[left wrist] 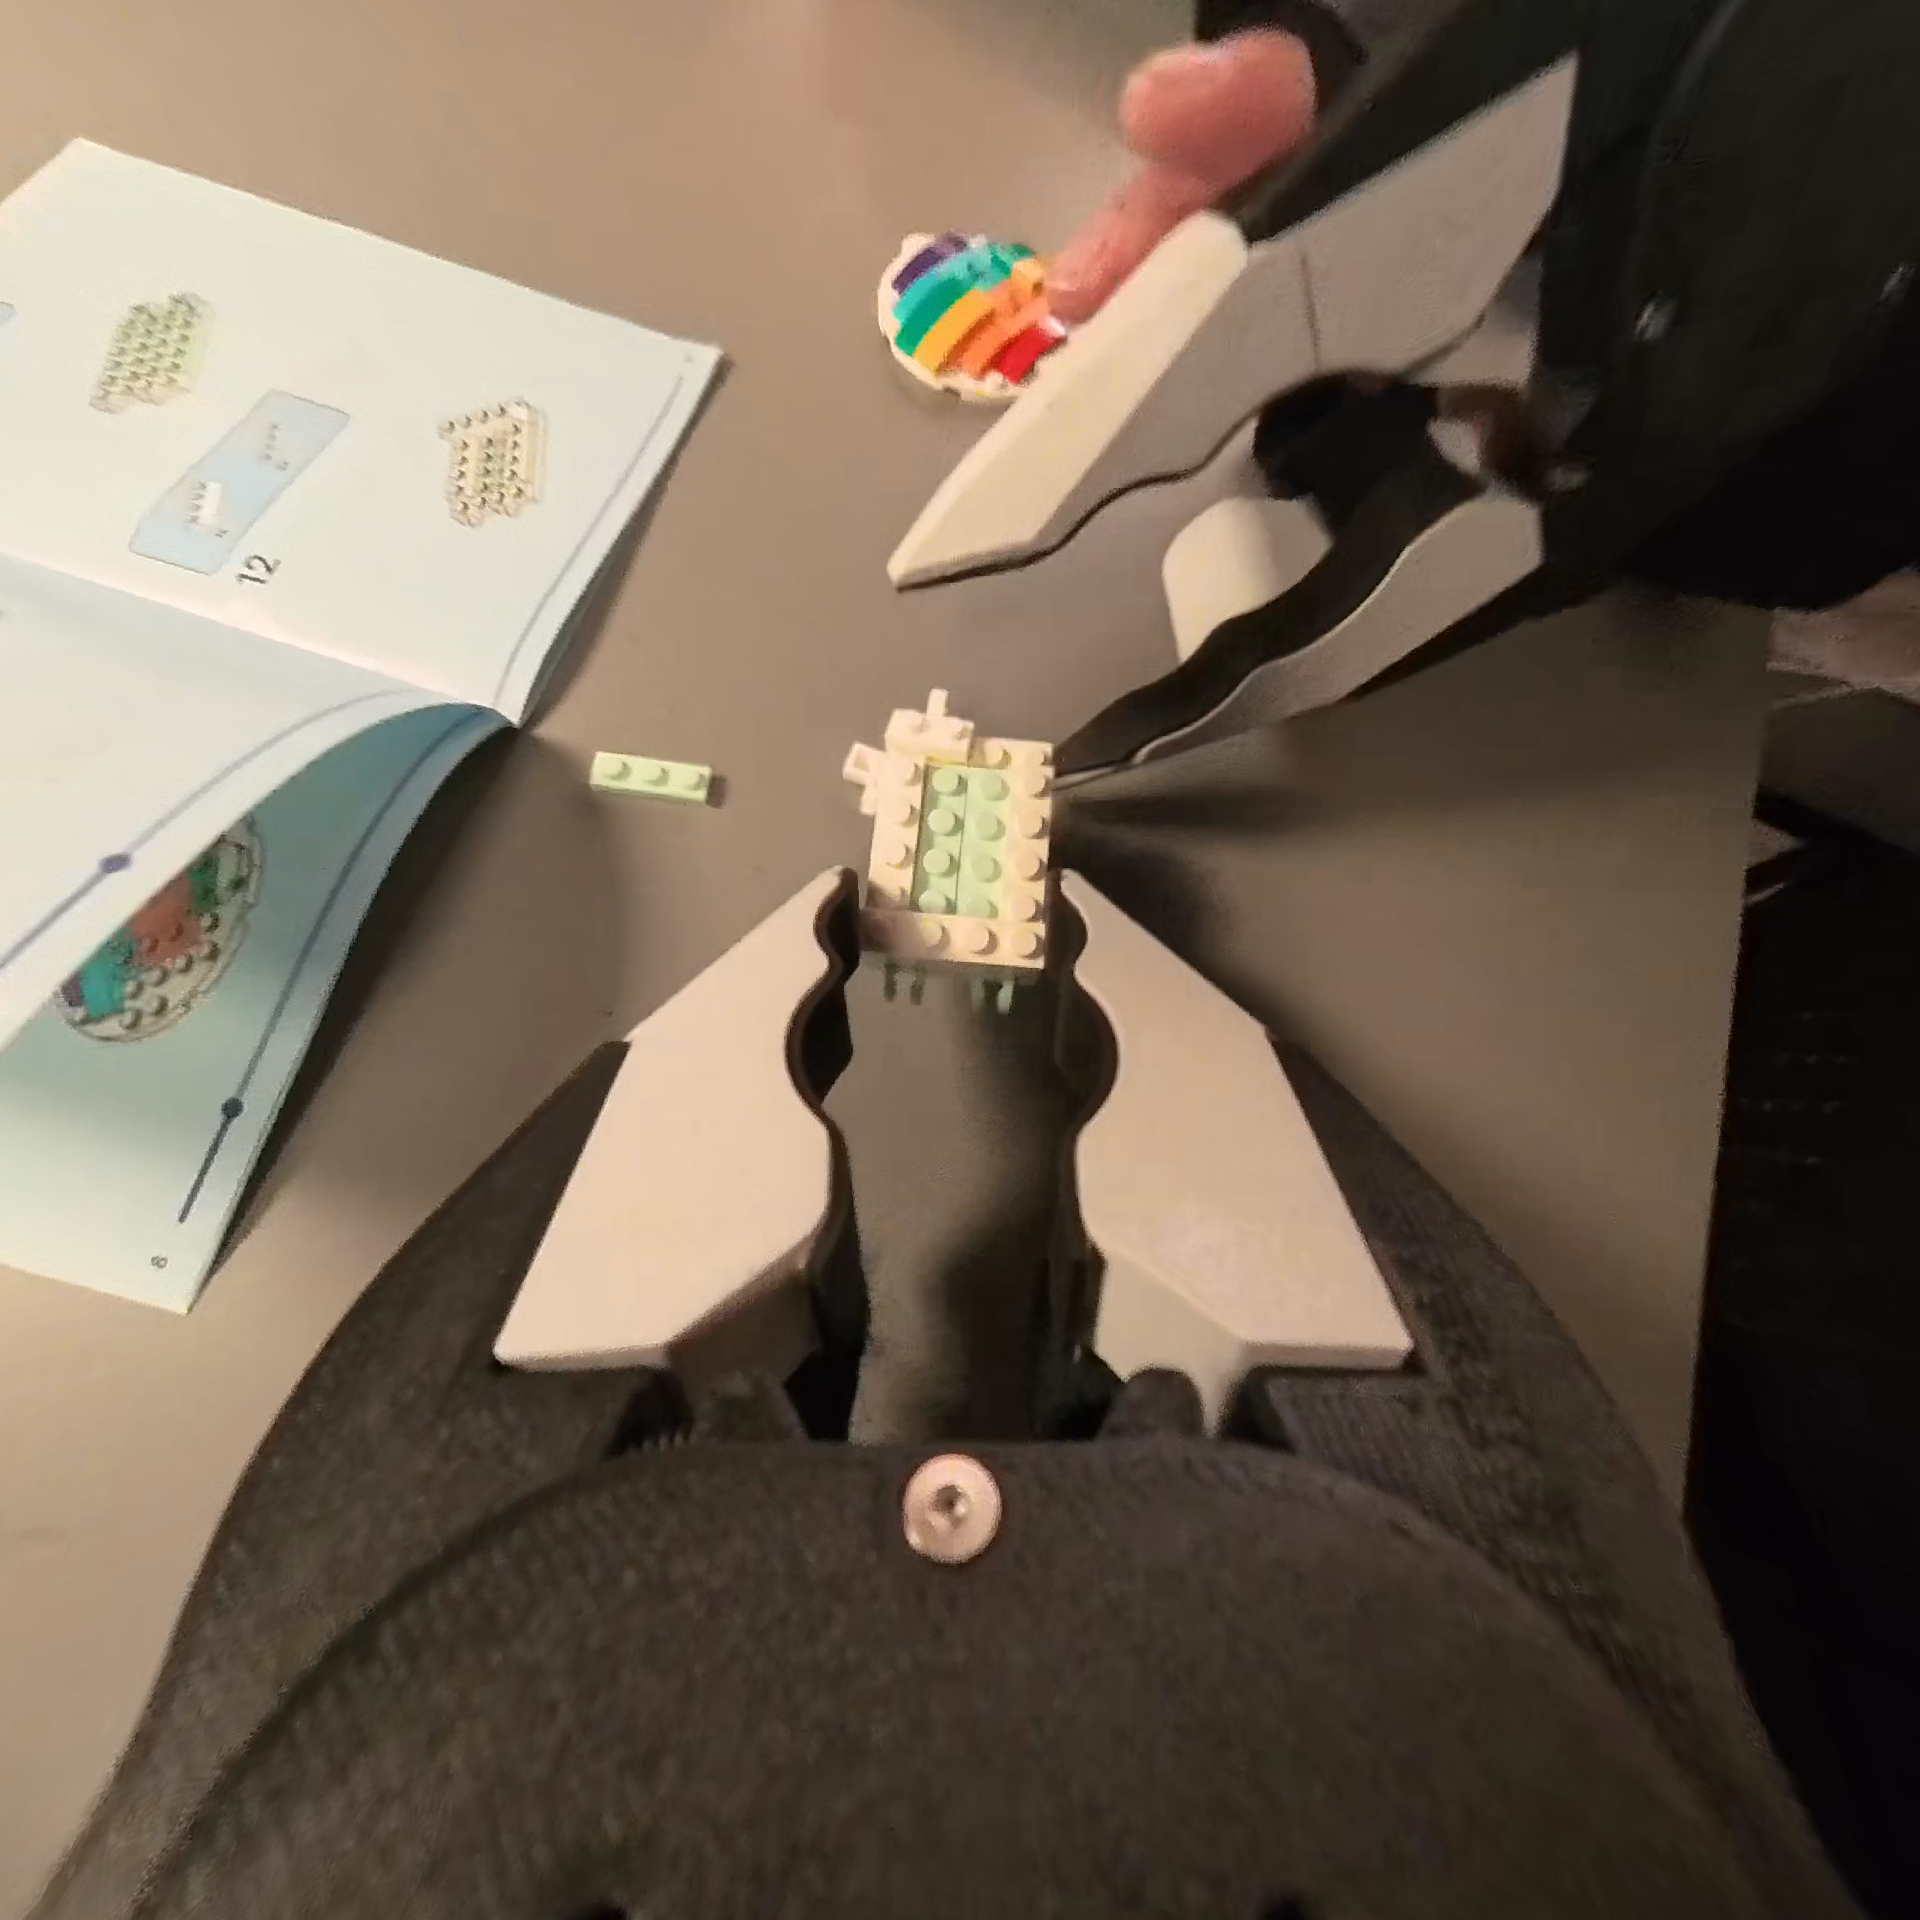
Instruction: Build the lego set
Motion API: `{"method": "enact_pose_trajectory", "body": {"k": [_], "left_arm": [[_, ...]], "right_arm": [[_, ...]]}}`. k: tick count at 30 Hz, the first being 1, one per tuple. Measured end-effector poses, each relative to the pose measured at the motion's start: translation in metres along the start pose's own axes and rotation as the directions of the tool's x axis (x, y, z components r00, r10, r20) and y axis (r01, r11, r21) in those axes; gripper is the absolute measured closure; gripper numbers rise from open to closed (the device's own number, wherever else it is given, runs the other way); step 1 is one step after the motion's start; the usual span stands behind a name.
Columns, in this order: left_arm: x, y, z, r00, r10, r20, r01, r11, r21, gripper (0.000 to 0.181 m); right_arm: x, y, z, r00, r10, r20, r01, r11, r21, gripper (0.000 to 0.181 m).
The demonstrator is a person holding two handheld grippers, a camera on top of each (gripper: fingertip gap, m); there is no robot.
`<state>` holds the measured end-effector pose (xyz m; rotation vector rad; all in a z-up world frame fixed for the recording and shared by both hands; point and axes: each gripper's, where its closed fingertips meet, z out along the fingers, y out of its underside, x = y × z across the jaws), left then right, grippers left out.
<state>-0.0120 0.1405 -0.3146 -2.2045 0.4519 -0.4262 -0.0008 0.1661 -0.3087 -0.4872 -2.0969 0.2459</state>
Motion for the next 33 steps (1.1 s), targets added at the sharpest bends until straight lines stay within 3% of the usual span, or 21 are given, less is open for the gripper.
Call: {"method": "enact_pose_trajectory", "body": {"k": [9,19,25,33], "left_arm": [[0.003,-0.017,-0.010,1.000,-0.009,0.000,0.009,0.999,0.046,0.146],[0.008,-0.024,-0.014,1.000,-0.012,-0.021,0.014,0.997,0.078,0.146],[0.012,-0.029,-0.018,0.997,-0.044,-0.066,0.050,0.994,0.102,0.147],[0.015,-0.018,-0.011,0.995,-0.060,-0.083,0.067,0.994,0.084,0.147]], "right_arm": [[0.019,-0.002,0.005,0.957,-0.214,-0.198,0.192,0.973,-0.126,0.143],[0.024,-0.010,0.002,0.937,-0.251,-0.244,0.231,0.967,-0.108,0.168],[0.020,-0.013,0.002,0.906,-0.343,-0.249,0.322,0.939,-0.122,0.172],[0.019,-0.013,0.001,0.912,-0.353,-0.207,0.334,0.935,-0.121,0.174]]}}
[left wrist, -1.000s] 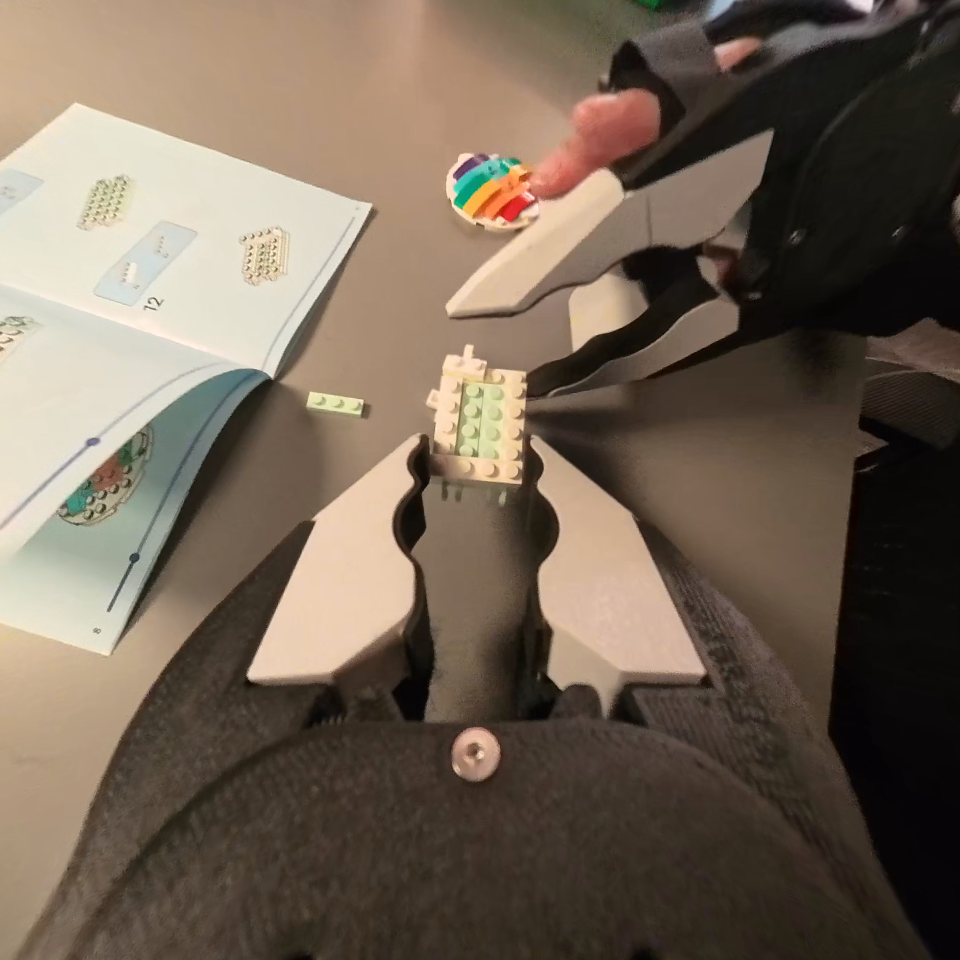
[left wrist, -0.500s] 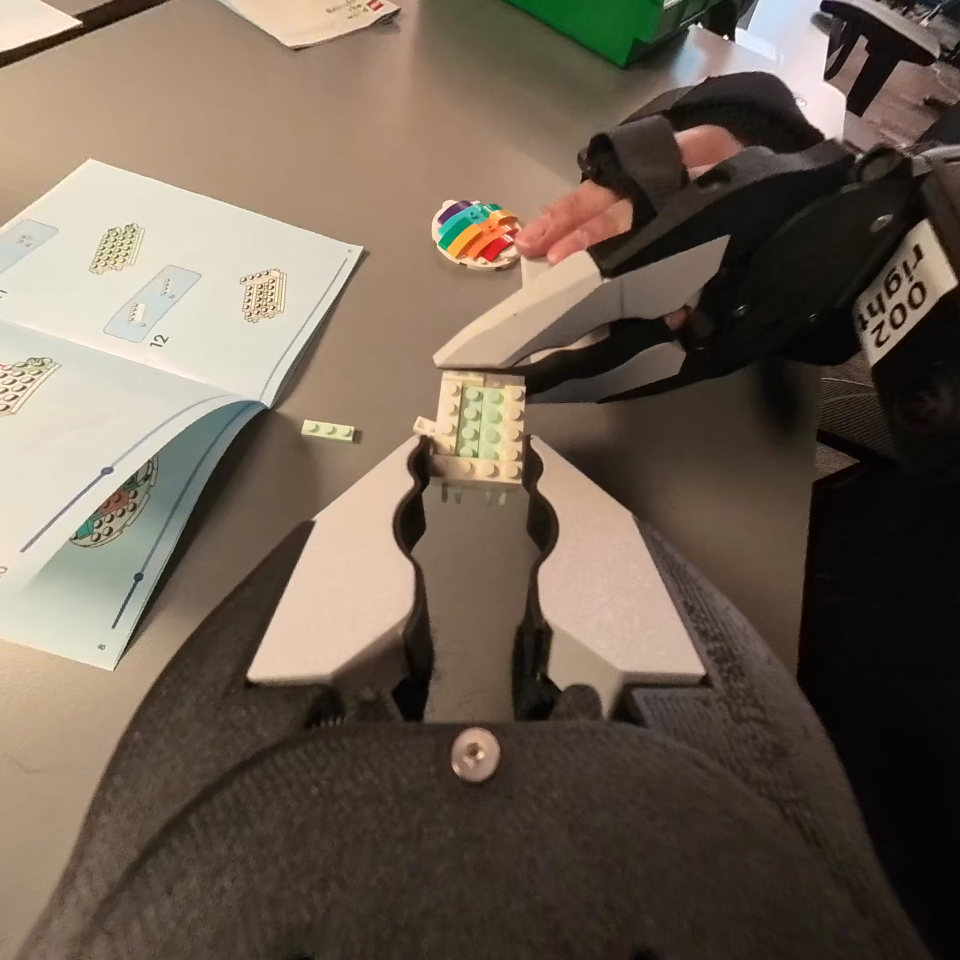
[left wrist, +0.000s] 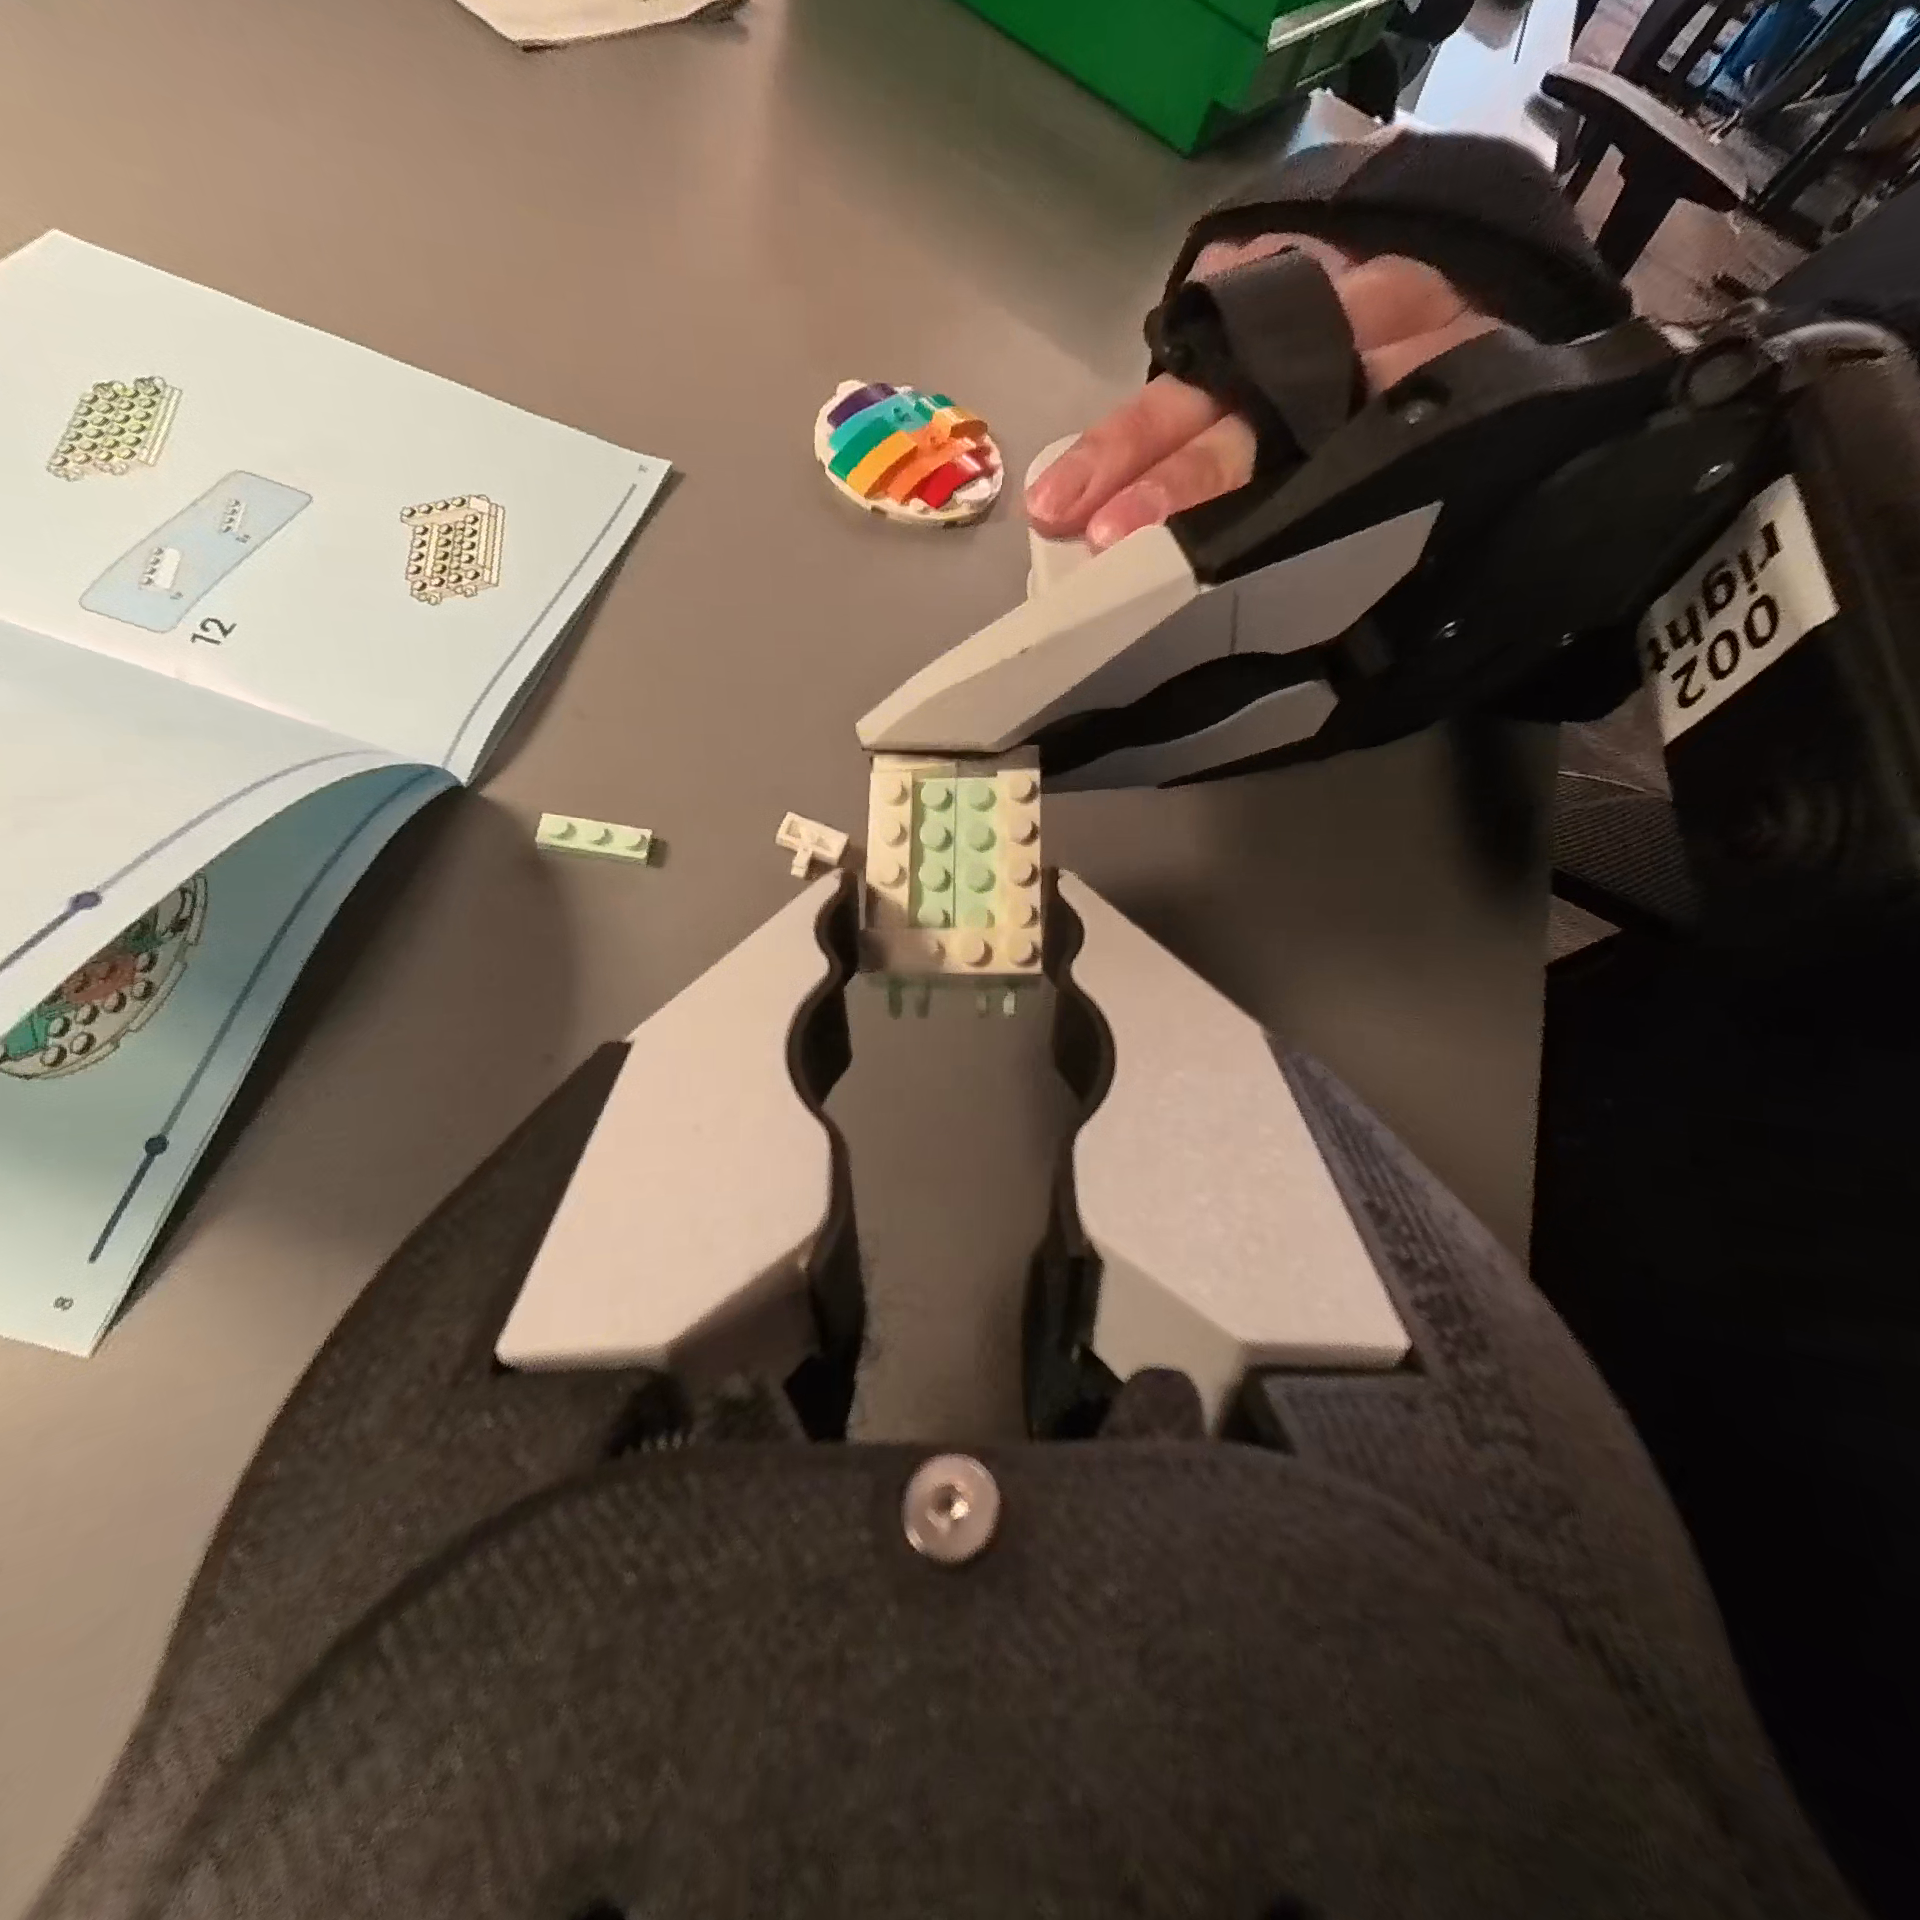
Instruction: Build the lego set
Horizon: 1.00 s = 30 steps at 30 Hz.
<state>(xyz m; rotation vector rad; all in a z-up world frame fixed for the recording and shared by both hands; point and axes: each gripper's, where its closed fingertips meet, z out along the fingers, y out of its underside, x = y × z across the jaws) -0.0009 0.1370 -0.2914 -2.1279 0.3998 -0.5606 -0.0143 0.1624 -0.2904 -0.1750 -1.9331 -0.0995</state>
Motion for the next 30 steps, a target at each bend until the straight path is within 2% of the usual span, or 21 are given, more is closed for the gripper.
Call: {"method": "enact_pose_trajectory", "body": {"k": [1,3,6,8,10,12,14,17,20,26,30], "left_arm": [[0.000,0.000,0.001,1.000,0.008,0.008,-0.008,1.000,0.008,0.147],[-0.001,-0.007,-0.001,0.997,0.067,0.048,-0.070,0.996,0.058,0.128],[-0.003,-0.013,-0.004,0.942,0.270,0.198,-0.286,0.957,0.055,0.105],[-0.007,-0.012,-0.005,0.834,0.453,0.317,-0.470,0.882,-0.022,0.107],[-0.006,-0.011,-0.004,0.696,0.606,0.385,-0.617,0.779,-0.111,0.115],[-0.008,-0.010,-0.004,0.575,0.697,0.428,-0.697,0.692,-0.190,0.131],[-0.011,-0.005,-0.003,0.516,0.742,0.428,-0.723,0.645,-0.246,0.140],[-0.011,-0.003,-0.002,0.477,0.772,0.421,-0.745,0.609,-0.273,0.159],[-0.011,-0.005,-0.003,0.442,0.789,0.426,-0.759,0.582,-0.292,0.161],[-0.009,-0.006,-0.003,0.400,0.815,0.419,-0.776,0.545,-0.318,0.162],[-0.008,-0.004,-0.003,0.394,0.816,0.422,-0.781,0.540,-0.315,0.162]], "right_arm": [[-0.001,0.000,0.001,1.000,0.004,0.006,-0.004,1.000,0.000,0.174],[-0.002,0.002,0.002,0.999,0.043,0.023,-0.043,0.999,0.000,0.174],[-0.004,0.004,0.003,0.990,0.133,0.055,-0.133,0.991,-0.006,0.174],[-0.005,0.006,0.003,0.979,0.188,0.076,-0.188,0.982,-0.011,0.174],[-0.006,0.006,0.004,0.970,0.222,0.097,-0.221,0.975,-0.014,0.174],[-0.007,0.005,0.003,0.962,0.247,0.114,-0.247,0.969,-0.011,0.174],[-0.006,0.004,0.002,0.957,0.263,0.124,-0.265,0.964,-0.005,0.174],[-0.005,0.002,0.002,0.952,0.275,0.134,-0.278,0.961,0.002,0.174],[-0.004,0.002,0.001,0.954,0.263,0.143,-0.267,0.964,0.004,0.174],[-0.006,0.000,0.002,0.989,0.072,0.127,-0.072,0.997,-0.001,0.173],[-0.007,-0.001,0.001,0.994,0.015,0.106,-0.017,1.000,0.015,0.174]]}}
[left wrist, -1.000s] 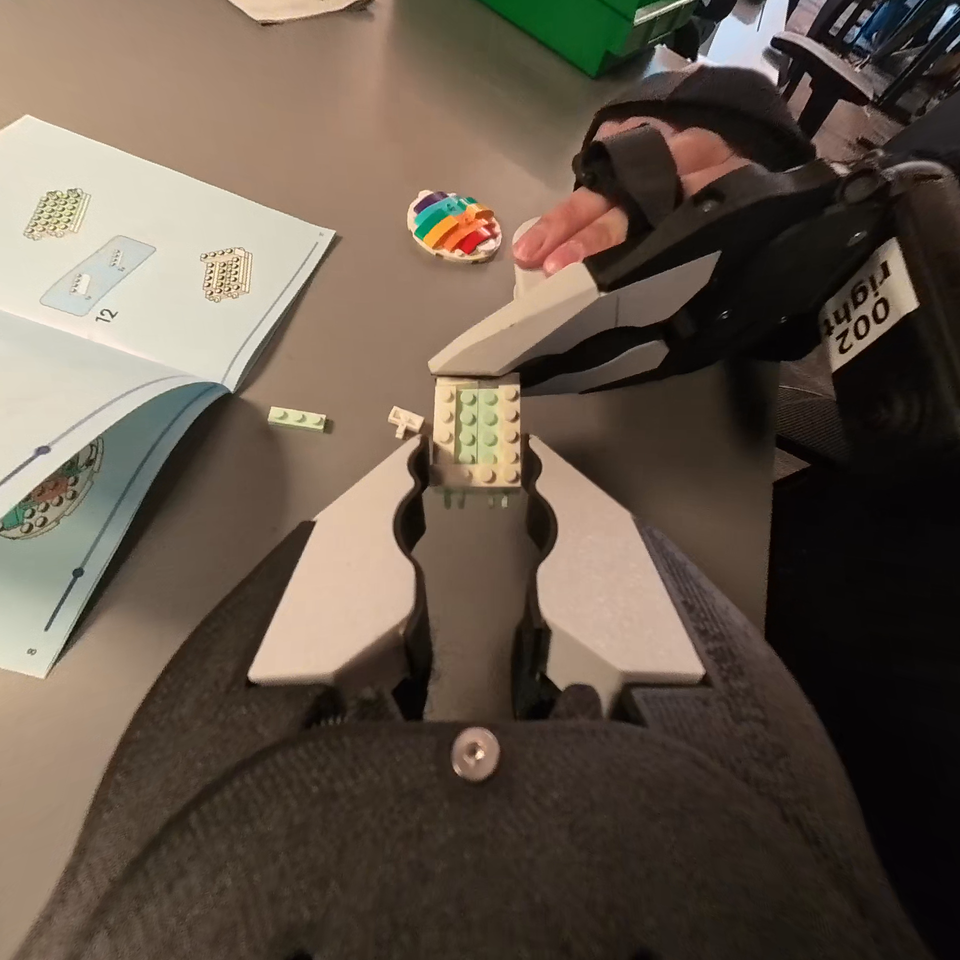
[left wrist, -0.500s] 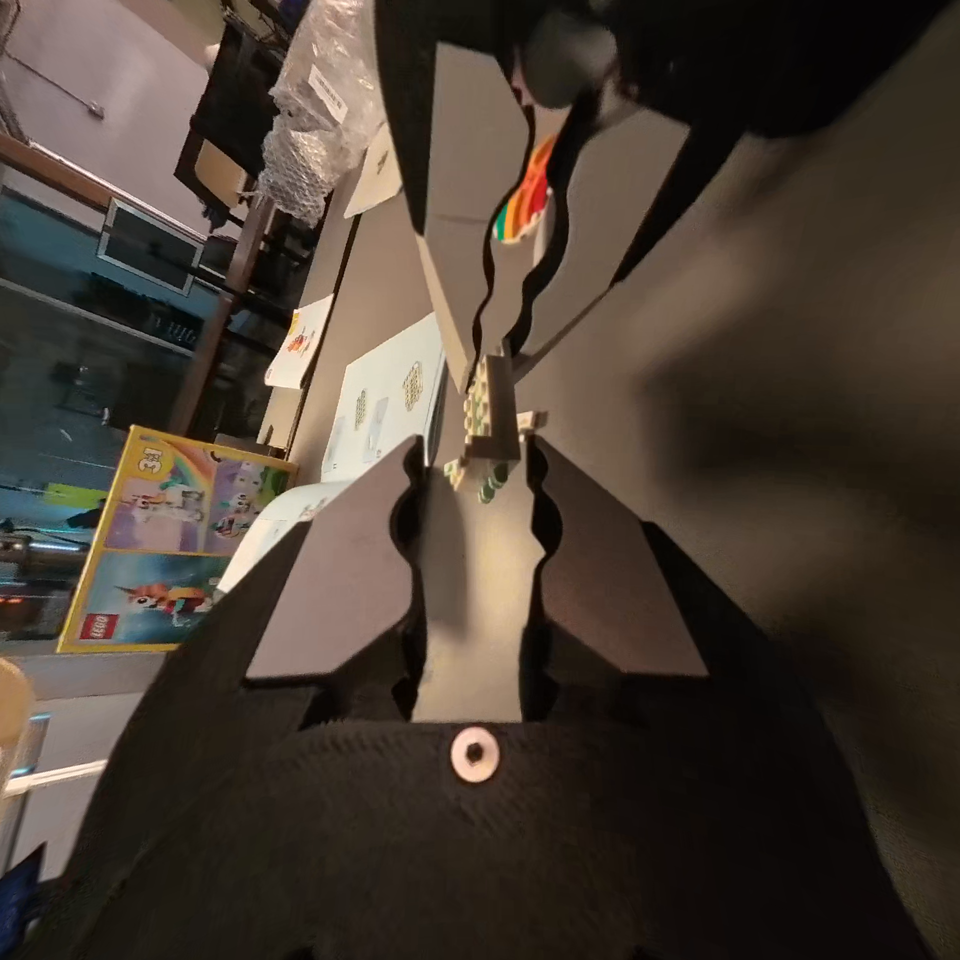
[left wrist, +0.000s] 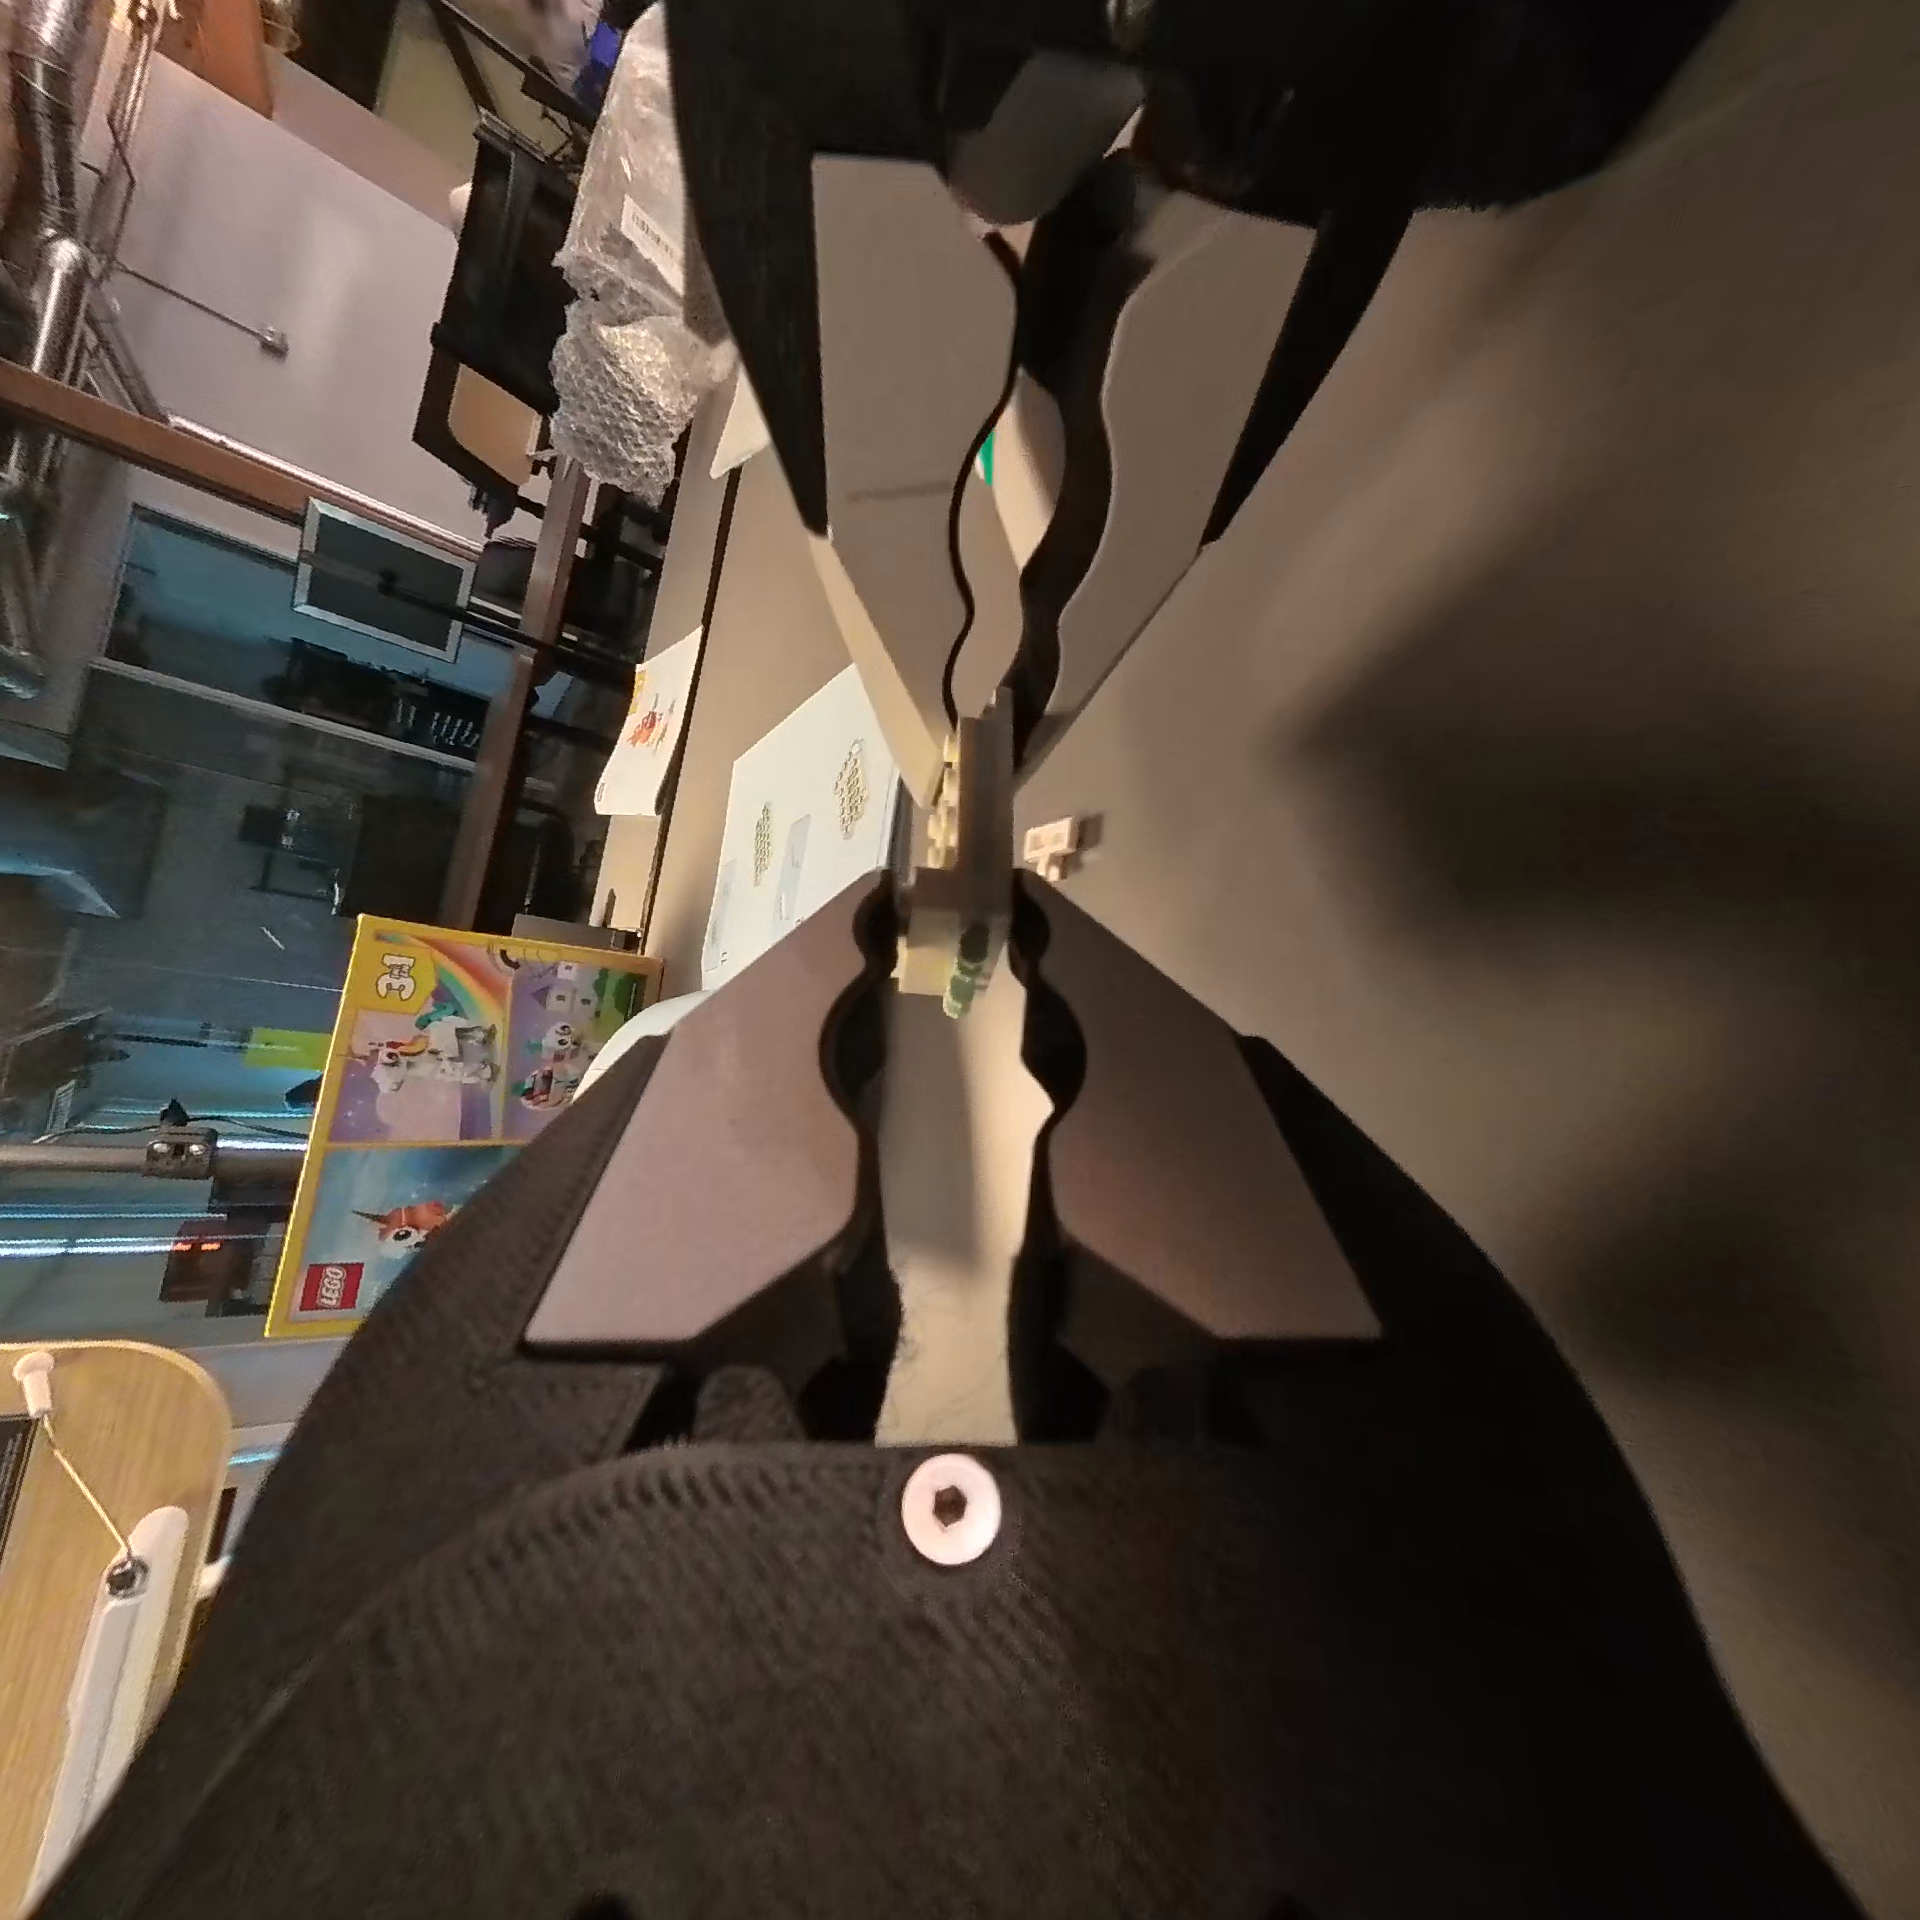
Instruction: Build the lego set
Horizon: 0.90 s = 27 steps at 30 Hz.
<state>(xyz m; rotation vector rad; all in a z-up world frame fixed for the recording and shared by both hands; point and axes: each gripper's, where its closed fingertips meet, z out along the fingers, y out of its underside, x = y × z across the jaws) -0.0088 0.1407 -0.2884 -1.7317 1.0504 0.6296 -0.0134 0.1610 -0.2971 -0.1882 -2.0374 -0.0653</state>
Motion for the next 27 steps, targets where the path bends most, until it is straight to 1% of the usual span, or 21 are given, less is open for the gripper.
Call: {"method": "enact_pose_trajectory", "body": {"k": [1,3,4,5,7,8,9,11,13,16,20,25,27], "left_arm": [[0.000,0.000,-0.001,1.000,-0.004,0.003,0.004,1.000,0.006,0.162],[0.002,-0.003,-0.001,1.000,-0.028,0.002,0.028,0.999,0.031,0.160],[0.001,-0.004,-0.001,0.999,-0.038,0.013,0.037,0.999,0.035,0.148],[-0.001,-0.002,0.000,0.999,-0.035,0.031,0.034,0.999,0.023,0.141],[-0.004,0.003,0.002,0.999,-0.012,0.044,0.012,1.000,-0.013,0.134],[-0.003,0.003,0.002,0.999,-0.008,0.034,0.008,1.000,-0.015,0.135],[-0.003,0.003,0.002,0.999,-0.006,0.032,0.007,1.000,-0.014,0.140],[-0.002,0.001,0.002,0.999,0.007,0.039,-0.007,1.000,-0.005,0.162],[-0.003,0.002,0.002,0.998,0.025,0.051,-0.024,0.999,-0.022,0.162],[-0.001,0.001,0.001,0.998,0.043,0.036,-0.042,0.999,-0.022,0.163],[-0.001,0.001,0.000,0.998,0.053,0.034,-0.052,0.998,-0.023,0.163],[0.004,0.002,0.001,0.997,0.067,0.031,-0.067,0.998,-0.021,0.163],[0.006,0.002,0.002,0.997,0.071,0.024,-0.070,0.997,-0.020,0.163]], "right_arm": [[0.000,0.000,-0.001,1.000,-0.011,-0.008,0.011,1.000,0.006,0.174],[0.003,-0.001,-0.002,1.000,0.025,-0.012,-0.025,0.999,0.031,0.174],[0.006,-0.002,-0.003,0.999,0.040,-0.022,-0.039,0.998,0.039,0.174],[0.008,-0.002,-0.004,0.999,0.038,-0.027,-0.037,0.999,0.040,0.174],[0.006,-0.006,-0.003,0.999,0.042,-0.020,-0.041,0.998,0.052,0.175],[0.005,-0.007,-0.003,0.998,0.054,-0.014,-0.053,0.997,0.052,0.174],[0.005,-0.006,-0.002,0.998,0.069,-0.012,-0.068,0.996,0.052,0.174],[0.008,-0.005,-0.003,0.993,0.115,-0.012,-0.114,0.992,0.058,0.174],[0.009,-0.005,-0.004,0.994,0.109,-0.003,-0.109,0.992,0.058,0.174],[0.005,-0.006,-0.004,1.000,0.009,-0.004,-0.009,0.998,0.057,0.173],[0.005,-0.008,-0.004,0.997,-0.071,-0.027,0.073,0.996,0.050,0.172],[0.000,-0.009,-0.004,0.996,-0.092,-0.004,0.092,0.994,0.059,0.174],[-0.002,-0.009,-0.005,0.992,-0.124,0.008,0.123,0.991,0.052,0.174]]}}
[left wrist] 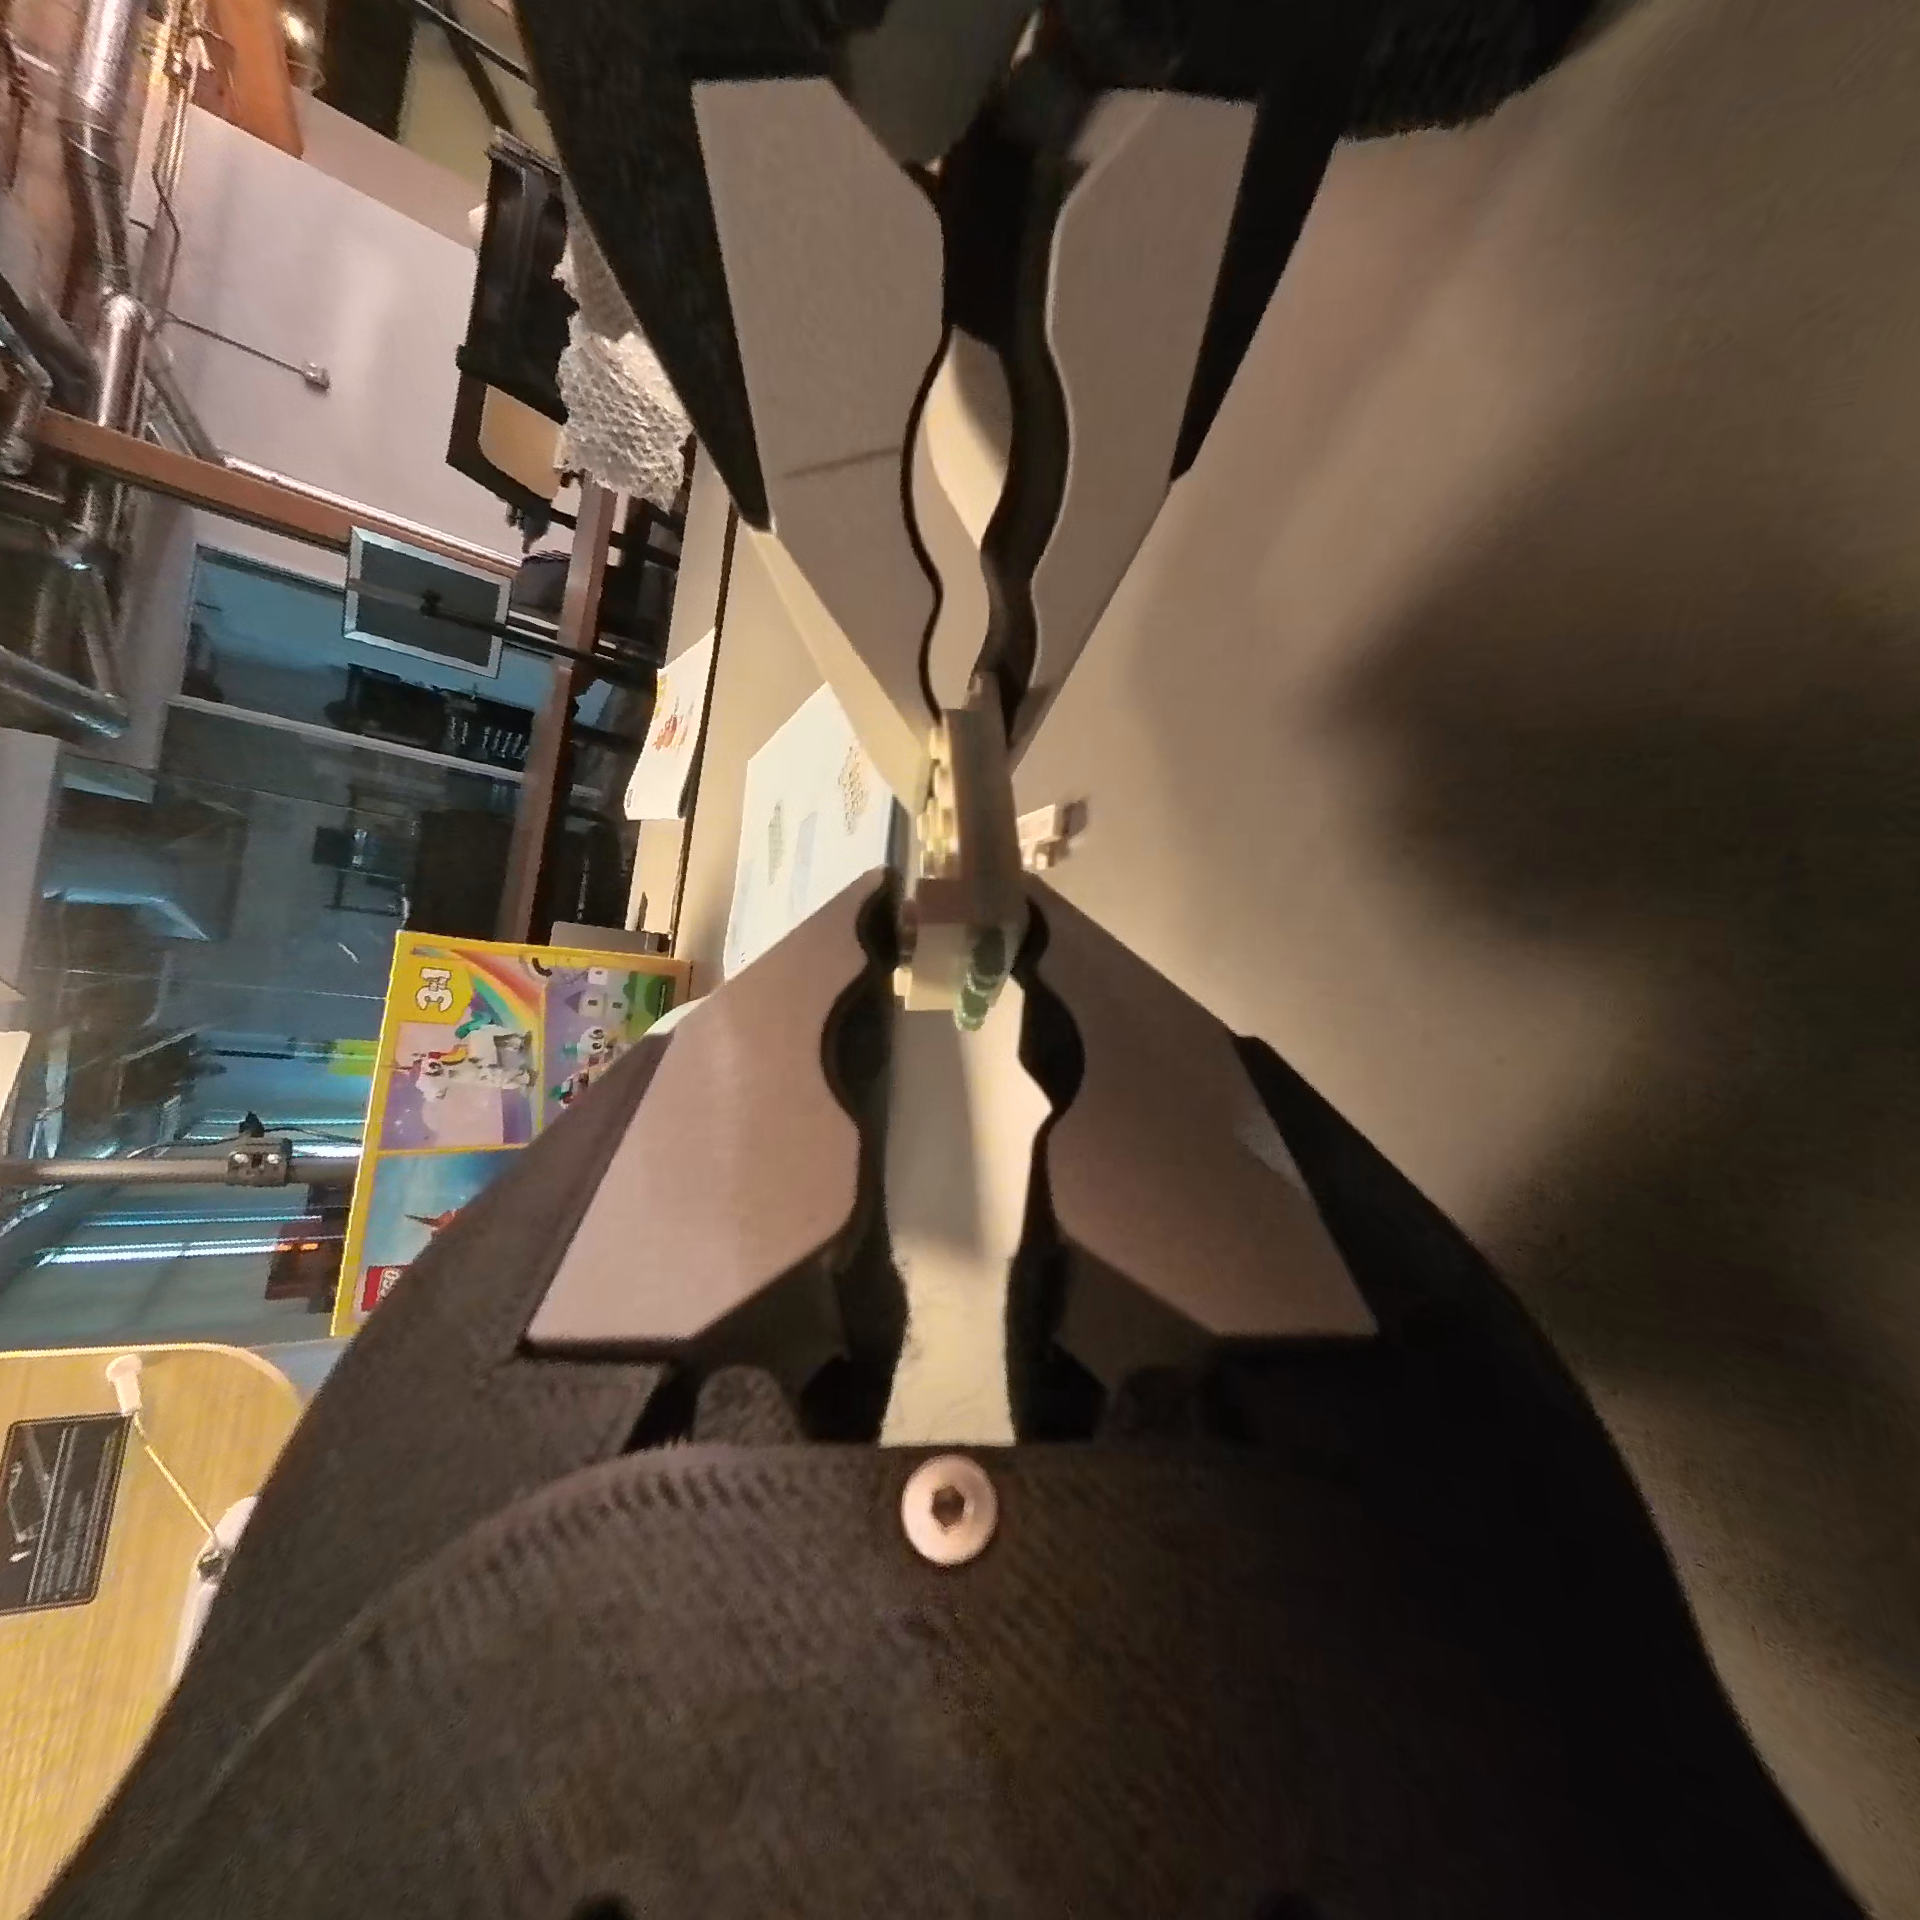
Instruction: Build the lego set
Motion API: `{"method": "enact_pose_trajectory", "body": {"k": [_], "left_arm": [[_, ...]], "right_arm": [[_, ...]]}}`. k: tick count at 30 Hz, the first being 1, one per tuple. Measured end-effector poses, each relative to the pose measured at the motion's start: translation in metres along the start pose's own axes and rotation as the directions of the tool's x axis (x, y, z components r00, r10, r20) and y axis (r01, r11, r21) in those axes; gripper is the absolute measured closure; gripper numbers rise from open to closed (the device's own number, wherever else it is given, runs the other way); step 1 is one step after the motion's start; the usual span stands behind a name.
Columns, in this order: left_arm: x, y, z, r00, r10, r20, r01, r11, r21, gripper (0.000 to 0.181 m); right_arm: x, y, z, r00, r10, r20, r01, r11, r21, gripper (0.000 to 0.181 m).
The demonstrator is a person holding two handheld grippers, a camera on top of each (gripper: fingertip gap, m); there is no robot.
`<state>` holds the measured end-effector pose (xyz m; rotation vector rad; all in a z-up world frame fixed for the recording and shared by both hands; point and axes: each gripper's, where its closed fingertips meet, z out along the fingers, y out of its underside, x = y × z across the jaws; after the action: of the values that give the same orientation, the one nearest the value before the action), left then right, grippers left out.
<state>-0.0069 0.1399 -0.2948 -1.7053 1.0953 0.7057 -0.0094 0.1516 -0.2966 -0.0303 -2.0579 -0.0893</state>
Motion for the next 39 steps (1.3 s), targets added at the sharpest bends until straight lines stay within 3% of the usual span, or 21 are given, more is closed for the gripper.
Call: {"method": "enact_pose_trajectory", "body": {"k": [5,8,11,15,17,20,23,25,33,37,39], "left_arm": [[0.003,0.000,0.002,1.000,-0.006,-0.008,0.006,1.000,0.007,0.162],[0.001,0.000,0.002,0.999,-0.035,-0.008,0.035,0.999,0.019,0.163],[-0.003,-0.001,0.000,0.997,-0.072,0.001,0.072,0.997,0.040,0.162],[-0.007,0.009,-0.005,0.997,-0.078,0.028,0.077,0.997,0.025,0.163],[-0.010,0.020,-0.010,0.996,-0.064,0.063,0.064,0.998,0.001,0.163],[-0.014,0.042,-0.015,0.993,-0.008,0.122,0.017,0.998,-0.065,0.163],[-0.013,0.055,-0.016,0.991,0.026,0.132,-0.011,0.994,-0.108,0.163],[-0.013,0.056,-0.015,0.990,0.031,0.140,-0.015,0.993,-0.116,0.163],[-0.011,0.058,-0.013,0.990,0.023,0.136,-0.006,0.993,-0.119,0.163],[-0.011,0.057,-0.013,0.991,0.016,0.133,-0.001,0.993,-0.116,0.163],[-0.010,0.057,-0.012,0.991,0.017,0.129,-0.002,0.993,-0.116,0.163]], "right_arm": [[-0.004,0.000,0.001,1.000,-0.019,0.021,0.019,1.000,0.019,0.173],[-0.003,0.001,0.003,0.995,0.089,0.043,-0.091,0.995,0.032,0.173],[0.000,0.003,0.003,0.971,0.227,0.078,-0.230,0.973,0.030,0.147],[-0.002,0.006,0.001,0.921,0.365,0.135,-0.375,0.925,0.059,0.142],[-0.013,0.011,0.002,0.827,0.508,0.242,-0.530,0.847,0.032,0.143],[-0.031,0.014,0.008,0.537,0.734,0.416,-0.788,0.613,-0.064,0.144],[-0.038,0.013,0.013,0.275,0.830,0.485,-0.899,0.401,-0.176,0.147],[-0.038,0.011,0.015,0.202,0.844,0.497,-0.919,0.339,-0.203,0.148],[-0.033,0.010,0.024,0.137,0.890,0.435,-0.928,0.269,-0.257,0.167],[-0.031,0.010,0.029,0.206,0.904,0.375,-0.905,0.322,-0.278,0.172],[-0.029,0.010,0.031,0.277,0.888,0.367,-0.883,0.385,-0.267,0.174]]}}
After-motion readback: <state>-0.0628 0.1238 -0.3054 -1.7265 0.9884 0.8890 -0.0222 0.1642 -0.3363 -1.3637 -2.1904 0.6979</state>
